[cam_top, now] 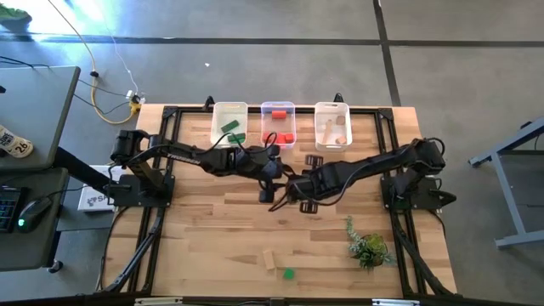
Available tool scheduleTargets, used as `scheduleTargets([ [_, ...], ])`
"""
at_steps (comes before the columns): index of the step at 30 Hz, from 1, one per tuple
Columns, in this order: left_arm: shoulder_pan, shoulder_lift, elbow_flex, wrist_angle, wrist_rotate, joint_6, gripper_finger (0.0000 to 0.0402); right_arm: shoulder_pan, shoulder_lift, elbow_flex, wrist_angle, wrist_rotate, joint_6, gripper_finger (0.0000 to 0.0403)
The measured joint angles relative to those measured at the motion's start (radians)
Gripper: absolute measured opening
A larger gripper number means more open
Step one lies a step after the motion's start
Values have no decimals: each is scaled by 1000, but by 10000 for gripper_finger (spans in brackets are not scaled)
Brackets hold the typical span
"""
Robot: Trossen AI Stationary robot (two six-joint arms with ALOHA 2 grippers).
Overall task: Sort & place blocks by color
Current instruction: Put the green block into the left white bin
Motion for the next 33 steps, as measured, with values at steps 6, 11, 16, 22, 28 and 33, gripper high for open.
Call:
scheduleTargets([
  [6,-12,0,0,43,0,5,207,-2,0,64,-5,5,-21,76],
  [11,-11,0,0,80,0,-15,207,-2,0,94,-3,5,-20,76],
  [16,-17,0,0,105,1,-13,207,-1,0,99,-5,3,-17,76],
  [22,-19,0,0,107,12,-13,207,-1,0,99,-8,0,-17,76],
  [28,-19,0,0,109,12,5,207,-1,0,99,-21,0,-10,76],
  [33,-19,0,0,124,13,6,207,-1,0,99,-29,0,9,76],
])
